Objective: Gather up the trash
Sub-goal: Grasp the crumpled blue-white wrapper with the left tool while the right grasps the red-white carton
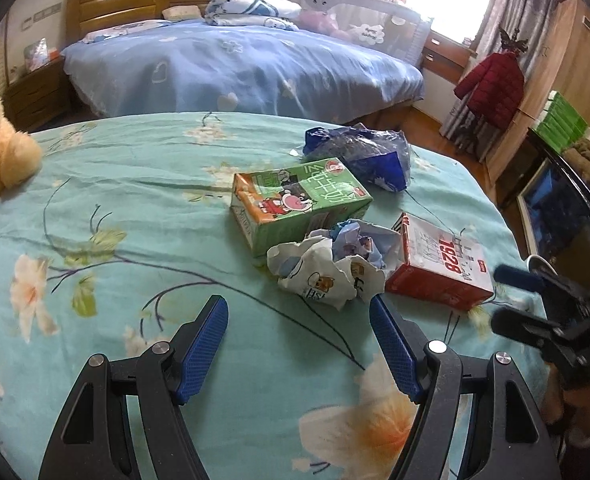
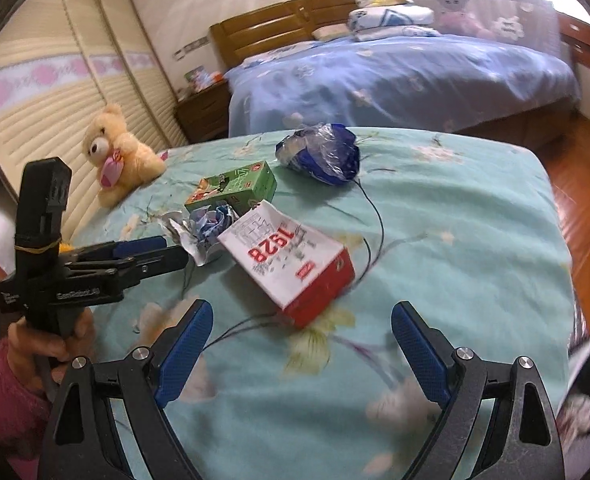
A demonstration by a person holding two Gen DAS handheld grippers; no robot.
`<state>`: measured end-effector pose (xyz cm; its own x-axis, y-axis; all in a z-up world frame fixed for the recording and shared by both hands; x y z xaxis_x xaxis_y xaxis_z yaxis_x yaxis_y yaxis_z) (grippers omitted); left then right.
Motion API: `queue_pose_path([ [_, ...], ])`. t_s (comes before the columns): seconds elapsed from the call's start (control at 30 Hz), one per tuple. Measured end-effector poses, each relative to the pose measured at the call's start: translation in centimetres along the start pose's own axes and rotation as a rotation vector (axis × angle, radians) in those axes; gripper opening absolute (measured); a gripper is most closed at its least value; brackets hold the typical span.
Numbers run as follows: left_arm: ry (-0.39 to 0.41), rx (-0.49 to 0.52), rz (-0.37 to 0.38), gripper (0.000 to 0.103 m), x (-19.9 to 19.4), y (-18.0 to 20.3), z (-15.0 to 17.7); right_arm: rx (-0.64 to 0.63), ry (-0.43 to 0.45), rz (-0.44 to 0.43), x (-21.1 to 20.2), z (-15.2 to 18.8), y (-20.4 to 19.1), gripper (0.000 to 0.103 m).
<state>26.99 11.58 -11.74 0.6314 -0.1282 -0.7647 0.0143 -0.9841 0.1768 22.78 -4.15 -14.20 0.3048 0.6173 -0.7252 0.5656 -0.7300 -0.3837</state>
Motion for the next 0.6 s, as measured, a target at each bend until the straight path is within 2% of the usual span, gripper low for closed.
queue_pose_path([
  [0.17, 0.0, 0.028, 0.011, 0.071, 0.7, 0.0, -0.4, -0.07, -0.056, -0.021, 1.7, -0.7, 0.0, 0.092],
  [0.27, 0.003, 0.035, 0.028, 0.07, 0.9, 0.5, -0.5, -0.1, -0.058, -0.037, 2.3, -1.3, -0.4, 0.091],
  [0.33, 0.004, 0.048, 0.039, 0.058, 1.1, 0.8, -0.6, -0.102, -0.051, -0.047, 2.4, -1.6, -0.6, 0.085],
  [0.37, 0.002, 0.053, 0.042, 0.054, 1.1, 1.1, -0.4, -0.1, -0.051, -0.048, 2.5, -1.6, -0.6, 0.072],
  [0.43, -0.008, 0.066, 0.052, 0.033, 1.4, 1.5, -0.3, -0.093, -0.053, -0.045, 2.5, -1.7, -0.7, 0.07],
  [0.6, 0.009, 0.088, 0.057, 0.023, 0.9, 2.2, -0.1, -0.066, -0.041, -0.015, 1.7, -0.6, -1.1, 0.065],
])
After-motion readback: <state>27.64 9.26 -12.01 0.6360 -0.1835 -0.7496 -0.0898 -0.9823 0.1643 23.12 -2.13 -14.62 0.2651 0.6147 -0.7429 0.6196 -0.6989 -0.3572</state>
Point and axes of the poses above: each gripper's, at about its wrist camera, not at the fingertips, and x roughly the way its jaws point, y to its right, z to its underside, the point moved 10 cm from there along x, roughly the way its jaws point, and after that the axes turned 3 degrees about -z, right-handed, at the moved point
